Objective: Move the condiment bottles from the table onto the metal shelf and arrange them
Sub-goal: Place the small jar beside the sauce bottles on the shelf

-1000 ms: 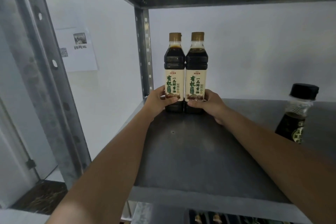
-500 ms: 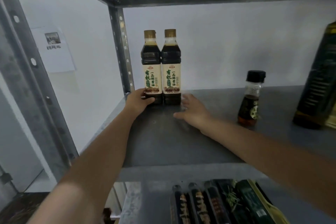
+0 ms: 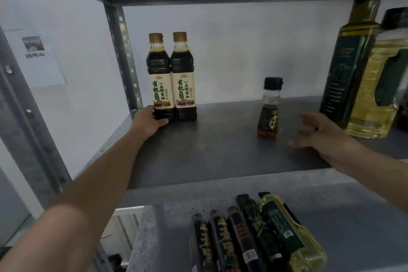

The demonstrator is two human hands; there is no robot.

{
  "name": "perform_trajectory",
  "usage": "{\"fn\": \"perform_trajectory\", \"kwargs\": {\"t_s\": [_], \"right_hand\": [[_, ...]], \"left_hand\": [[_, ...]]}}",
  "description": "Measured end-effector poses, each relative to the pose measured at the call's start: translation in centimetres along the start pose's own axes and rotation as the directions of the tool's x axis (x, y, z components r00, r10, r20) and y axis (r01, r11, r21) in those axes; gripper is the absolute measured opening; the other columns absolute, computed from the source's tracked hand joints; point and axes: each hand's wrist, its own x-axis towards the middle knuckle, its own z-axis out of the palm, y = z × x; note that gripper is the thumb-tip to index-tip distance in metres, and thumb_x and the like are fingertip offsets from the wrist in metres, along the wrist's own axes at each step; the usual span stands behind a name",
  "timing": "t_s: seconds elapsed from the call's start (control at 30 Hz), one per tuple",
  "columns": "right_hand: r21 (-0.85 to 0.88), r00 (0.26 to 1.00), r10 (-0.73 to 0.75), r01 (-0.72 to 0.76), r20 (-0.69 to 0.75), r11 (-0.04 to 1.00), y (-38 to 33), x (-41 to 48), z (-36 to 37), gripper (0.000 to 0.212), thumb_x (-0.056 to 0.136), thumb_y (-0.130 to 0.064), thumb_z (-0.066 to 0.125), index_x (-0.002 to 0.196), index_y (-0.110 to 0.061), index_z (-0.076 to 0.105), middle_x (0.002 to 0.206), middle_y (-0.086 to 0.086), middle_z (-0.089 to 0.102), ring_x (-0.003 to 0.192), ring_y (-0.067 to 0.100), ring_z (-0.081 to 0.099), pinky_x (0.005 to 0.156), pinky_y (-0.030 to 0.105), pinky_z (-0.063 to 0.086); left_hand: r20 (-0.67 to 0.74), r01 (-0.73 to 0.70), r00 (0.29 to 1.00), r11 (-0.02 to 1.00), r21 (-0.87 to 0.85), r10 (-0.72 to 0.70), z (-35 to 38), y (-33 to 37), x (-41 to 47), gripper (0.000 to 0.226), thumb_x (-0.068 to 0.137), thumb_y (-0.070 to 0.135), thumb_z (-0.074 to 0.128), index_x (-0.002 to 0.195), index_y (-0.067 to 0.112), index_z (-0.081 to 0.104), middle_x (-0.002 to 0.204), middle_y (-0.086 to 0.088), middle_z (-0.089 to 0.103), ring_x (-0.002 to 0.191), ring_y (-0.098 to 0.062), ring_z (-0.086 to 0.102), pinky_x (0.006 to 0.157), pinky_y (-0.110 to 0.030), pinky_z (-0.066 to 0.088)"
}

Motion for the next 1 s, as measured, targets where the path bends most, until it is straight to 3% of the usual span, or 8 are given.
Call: {"fn": "perform_trajectory", "kwargs": {"t_s": [0.1,0.2,0.5,0.67,0.83,1.0], "right_hand": [[-0.06,0.987,-0.041,0.051,0.156,0.997,-0.5,1.3,0.4,0.089,0.068,0.014,0.071,0.143,-0.019,0.035,0.143,0.003,0.043,0.126,0.02,0.046,0.096,0.031,0.041],[-0.047,0.97,-0.073,0.086,0.233,0.995,-0.8,1.8,1.3,0.081,0.071,0.018,0.067,0.14,-0.016,0.04,0.135,0.005,0.052,0.114,0.013,0.052,0.094,0.025,0.042],[-0.107,0.98,-0.145,0.16,0.136,0.981,-0.9,3.1,4.4,0.062,0.069,0.005,0.076,0.126,-0.008,0.054,0.11,0.004,0.063,0.098,0.013,0.059,0.084,0.02,0.041],[-0.183,0.982,-0.173,0.185,0.082,0.965,-1.2,6.0,7.5,0.057,0.063,-0.004,0.084,0.114,-0.007,0.058,0.112,0.01,0.065,0.097,0.019,0.06,0.086,0.026,0.044],[-0.243,0.981,-0.179,0.191,0.071,0.951,-2.1,9.3,11.4,0.059,0.063,-0.011,0.085,0.115,-0.008,0.057,0.116,0.009,0.063,0.094,0.015,0.055,0.083,0.025,0.04],[-0.272,0.985,-0.152,0.169,0.082,0.947,-3.0,12.3,15.1,0.062,0.065,-0.016,0.085,0.118,-0.01,0.054,0.121,0.008,0.06,0.106,0.02,0.055,0.082,0.026,0.038]], "left_hand": [[0.0,-0.008,1.0,1.0,-0.01,0.008,-0.1,0.0,0.0,0.048,0.082,0.018,0.072,0.126,0.006,0.057,0.123,-0.013,0.063,0.115,-0.029,0.056,0.097,-0.034,0.04],[0.001,-0.012,1.0,1.0,-0.017,0.012,-0.1,0.0,0.0,0.048,0.082,0.018,0.072,0.126,0.005,0.057,0.123,-0.013,0.063,0.116,-0.03,0.055,0.098,-0.034,0.04],[-0.007,0.001,1.0,1.0,0.0,-0.001,0.0,0.1,0.0,0.048,0.083,0.02,0.072,0.126,0.005,0.056,0.125,-0.012,0.062,0.116,-0.03,0.055,0.097,-0.034,0.04],[-0.023,0.008,1.0,0.999,0.035,-0.008,0.1,0.3,0.1,0.05,0.083,0.023,0.072,0.127,0.006,0.055,0.126,-0.012,0.061,0.117,-0.029,0.054,0.092,-0.031,0.04],[-0.034,0.0,0.999,0.999,0.054,0.001,0.1,0.1,0.3,0.047,0.083,0.024,0.071,0.125,0.007,0.057,0.124,-0.012,0.062,0.115,-0.029,0.055,0.089,-0.028,0.039],[-0.057,0.002,0.998,0.997,0.076,0.002,0.5,0.0,1.0,0.045,0.083,0.022,0.07,0.125,0.009,0.056,0.123,-0.011,0.062,0.115,-0.028,0.056,0.093,-0.032,0.042]]}}
